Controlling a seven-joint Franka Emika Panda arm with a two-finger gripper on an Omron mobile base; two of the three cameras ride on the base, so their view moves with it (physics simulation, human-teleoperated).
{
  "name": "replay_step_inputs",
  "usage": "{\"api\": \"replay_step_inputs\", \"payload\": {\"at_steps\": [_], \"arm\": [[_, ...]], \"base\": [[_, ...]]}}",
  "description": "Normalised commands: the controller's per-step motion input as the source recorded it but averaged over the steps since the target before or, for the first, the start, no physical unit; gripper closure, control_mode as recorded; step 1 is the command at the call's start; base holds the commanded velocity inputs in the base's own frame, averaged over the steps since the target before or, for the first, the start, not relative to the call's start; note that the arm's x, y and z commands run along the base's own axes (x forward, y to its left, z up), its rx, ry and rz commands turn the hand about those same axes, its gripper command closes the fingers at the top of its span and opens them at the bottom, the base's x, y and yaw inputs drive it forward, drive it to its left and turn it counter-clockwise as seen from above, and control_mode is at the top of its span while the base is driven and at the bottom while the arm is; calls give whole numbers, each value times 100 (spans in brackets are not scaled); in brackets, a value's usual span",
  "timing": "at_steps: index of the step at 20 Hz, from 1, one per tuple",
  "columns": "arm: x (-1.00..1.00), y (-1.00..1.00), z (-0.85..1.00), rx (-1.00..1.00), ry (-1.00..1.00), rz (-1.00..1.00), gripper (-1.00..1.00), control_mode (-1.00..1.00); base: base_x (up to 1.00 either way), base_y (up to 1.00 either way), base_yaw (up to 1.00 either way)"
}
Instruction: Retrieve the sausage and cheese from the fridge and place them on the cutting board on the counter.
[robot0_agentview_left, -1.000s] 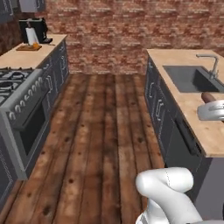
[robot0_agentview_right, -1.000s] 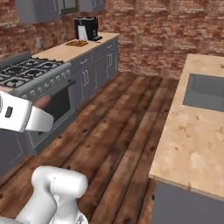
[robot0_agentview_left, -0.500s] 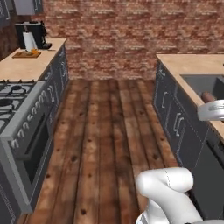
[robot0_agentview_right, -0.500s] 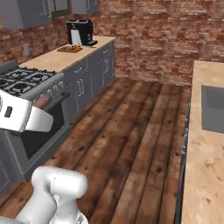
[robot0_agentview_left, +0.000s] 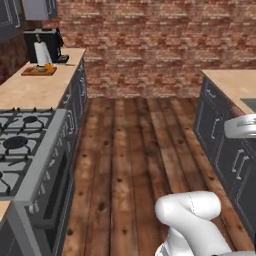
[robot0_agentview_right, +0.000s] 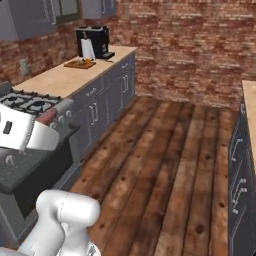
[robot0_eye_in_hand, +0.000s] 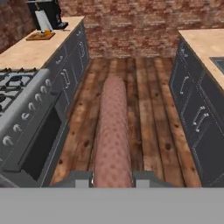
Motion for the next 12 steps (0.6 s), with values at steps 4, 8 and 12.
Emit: {"api": "replay_step_inputs", "payload": {"at_steps": [4, 8, 12], "arm": [[0, 0, 0, 0, 0, 0, 100, 100], [0, 0, 0, 0, 0, 0, 100, 100], [0, 0, 0, 0, 0, 0, 100, 100]], "base": [[100, 5, 12], [100, 0, 24], [100, 0, 22]]}}
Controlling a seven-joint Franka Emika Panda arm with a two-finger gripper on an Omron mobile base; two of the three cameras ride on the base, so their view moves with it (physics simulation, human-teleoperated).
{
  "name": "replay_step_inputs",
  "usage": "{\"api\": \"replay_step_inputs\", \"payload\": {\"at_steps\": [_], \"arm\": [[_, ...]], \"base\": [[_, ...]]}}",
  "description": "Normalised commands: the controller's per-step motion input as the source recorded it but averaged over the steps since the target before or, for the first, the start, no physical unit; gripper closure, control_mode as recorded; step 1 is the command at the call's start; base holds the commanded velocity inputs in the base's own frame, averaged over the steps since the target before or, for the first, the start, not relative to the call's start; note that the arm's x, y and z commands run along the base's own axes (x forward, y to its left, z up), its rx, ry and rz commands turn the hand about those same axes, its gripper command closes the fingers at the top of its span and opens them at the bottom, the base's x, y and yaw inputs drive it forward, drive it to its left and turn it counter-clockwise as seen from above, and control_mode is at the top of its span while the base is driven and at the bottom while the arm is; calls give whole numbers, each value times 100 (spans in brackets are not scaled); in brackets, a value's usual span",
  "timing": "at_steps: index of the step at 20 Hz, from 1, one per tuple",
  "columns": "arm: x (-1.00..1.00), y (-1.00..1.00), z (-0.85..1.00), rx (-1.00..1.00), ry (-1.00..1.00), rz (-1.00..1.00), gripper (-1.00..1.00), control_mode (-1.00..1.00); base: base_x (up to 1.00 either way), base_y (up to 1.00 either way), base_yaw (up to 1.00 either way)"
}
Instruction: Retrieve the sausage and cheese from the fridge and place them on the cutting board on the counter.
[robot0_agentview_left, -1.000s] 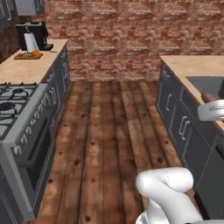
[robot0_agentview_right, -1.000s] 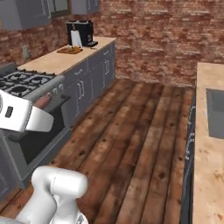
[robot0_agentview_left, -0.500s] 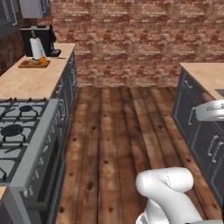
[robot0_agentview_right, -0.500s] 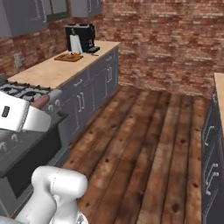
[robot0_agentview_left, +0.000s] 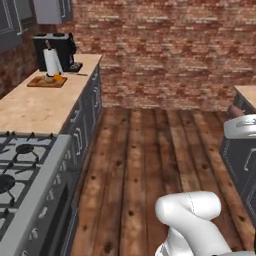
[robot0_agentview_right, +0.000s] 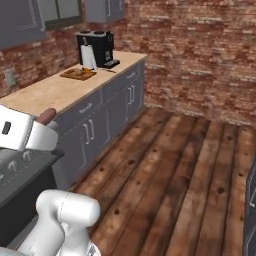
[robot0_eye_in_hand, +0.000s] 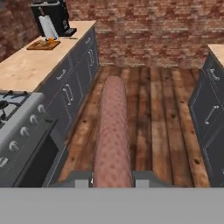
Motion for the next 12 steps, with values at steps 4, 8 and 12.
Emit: {"api": "replay_step_inputs", "payload": {"at_steps": [4, 8, 12], "arm": [[0, 0, 0, 0, 0, 0, 100, 100], [0, 0, 0, 0, 0, 0, 100, 100], [0, 0, 0, 0, 0, 0, 100, 100]], "base": [[100, 0, 24], [100, 0, 29], [100, 0, 40]]}}
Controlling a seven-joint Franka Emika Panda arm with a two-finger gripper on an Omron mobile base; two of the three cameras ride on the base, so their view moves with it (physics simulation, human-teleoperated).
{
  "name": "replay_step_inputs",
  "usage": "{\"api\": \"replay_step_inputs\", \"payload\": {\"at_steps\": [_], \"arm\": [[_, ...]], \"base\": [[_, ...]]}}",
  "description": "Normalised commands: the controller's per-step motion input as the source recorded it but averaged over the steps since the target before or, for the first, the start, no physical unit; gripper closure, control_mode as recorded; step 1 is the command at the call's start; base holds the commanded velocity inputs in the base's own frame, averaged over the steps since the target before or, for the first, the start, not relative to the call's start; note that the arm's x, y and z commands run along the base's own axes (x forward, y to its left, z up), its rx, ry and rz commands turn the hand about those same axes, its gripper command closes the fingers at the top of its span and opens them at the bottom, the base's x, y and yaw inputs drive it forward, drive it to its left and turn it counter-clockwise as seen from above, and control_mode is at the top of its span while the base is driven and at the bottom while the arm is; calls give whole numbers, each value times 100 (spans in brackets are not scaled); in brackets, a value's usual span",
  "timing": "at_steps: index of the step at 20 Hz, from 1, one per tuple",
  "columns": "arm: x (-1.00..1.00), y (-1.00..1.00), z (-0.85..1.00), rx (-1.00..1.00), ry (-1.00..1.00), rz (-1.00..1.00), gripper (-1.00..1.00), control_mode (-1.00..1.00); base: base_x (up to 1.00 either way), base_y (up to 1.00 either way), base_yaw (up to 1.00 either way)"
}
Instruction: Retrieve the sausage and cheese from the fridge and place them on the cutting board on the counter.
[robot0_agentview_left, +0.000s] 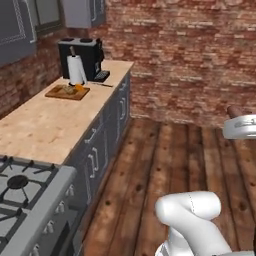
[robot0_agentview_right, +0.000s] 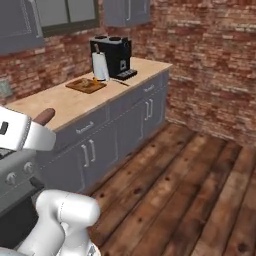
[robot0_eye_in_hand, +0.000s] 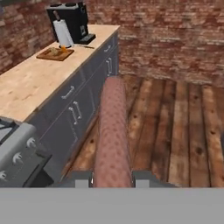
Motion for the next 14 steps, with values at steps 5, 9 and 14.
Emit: {"api": "replay_step_inputs", "payload": {"at_steps": [5, 9, 14], "arm": [[0, 0, 0, 0, 0, 0, 100, 100], [0, 0, 0, 0, 0, 0, 100, 100], [0, 0, 0, 0, 0, 0, 100, 100]], "base": [[100, 0, 60], [91, -7, 84], [83, -45, 77]]}}
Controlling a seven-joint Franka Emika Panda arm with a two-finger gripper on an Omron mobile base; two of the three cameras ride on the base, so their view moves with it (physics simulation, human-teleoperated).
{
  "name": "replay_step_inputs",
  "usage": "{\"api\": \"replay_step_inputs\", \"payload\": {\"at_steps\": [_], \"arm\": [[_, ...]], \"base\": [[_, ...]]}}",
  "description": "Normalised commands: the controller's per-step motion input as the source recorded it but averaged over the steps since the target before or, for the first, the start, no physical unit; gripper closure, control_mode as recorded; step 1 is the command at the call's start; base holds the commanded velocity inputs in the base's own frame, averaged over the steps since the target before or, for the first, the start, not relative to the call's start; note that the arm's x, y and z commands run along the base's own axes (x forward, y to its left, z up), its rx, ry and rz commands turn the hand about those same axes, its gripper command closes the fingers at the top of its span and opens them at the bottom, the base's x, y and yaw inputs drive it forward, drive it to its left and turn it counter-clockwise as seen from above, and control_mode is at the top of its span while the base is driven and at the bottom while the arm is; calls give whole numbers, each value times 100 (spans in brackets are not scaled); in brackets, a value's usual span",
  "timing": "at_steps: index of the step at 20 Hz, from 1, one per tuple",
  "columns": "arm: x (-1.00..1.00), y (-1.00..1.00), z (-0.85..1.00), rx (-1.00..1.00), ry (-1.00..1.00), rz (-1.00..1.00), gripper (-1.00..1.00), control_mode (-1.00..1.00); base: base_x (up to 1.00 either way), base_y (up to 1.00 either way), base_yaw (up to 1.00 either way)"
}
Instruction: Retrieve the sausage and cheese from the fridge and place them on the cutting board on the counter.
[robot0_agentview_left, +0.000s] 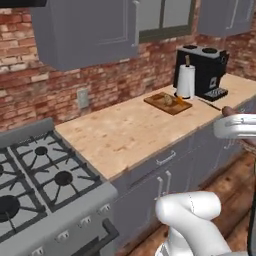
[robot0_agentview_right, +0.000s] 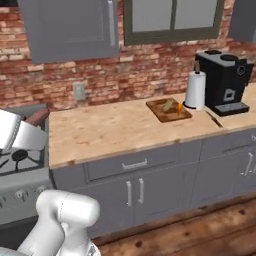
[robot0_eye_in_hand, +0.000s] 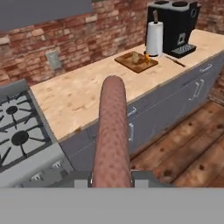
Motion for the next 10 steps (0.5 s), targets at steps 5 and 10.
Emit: {"api": "replay_step_inputs", "payload": {"at_steps": [5, 10], "arm": [[0, 0, 0, 0, 0, 0, 100, 100], [0, 0, 0, 0, 0, 0, 100, 100]], "base": [[47, -100, 47], [6, -100, 35]]}}
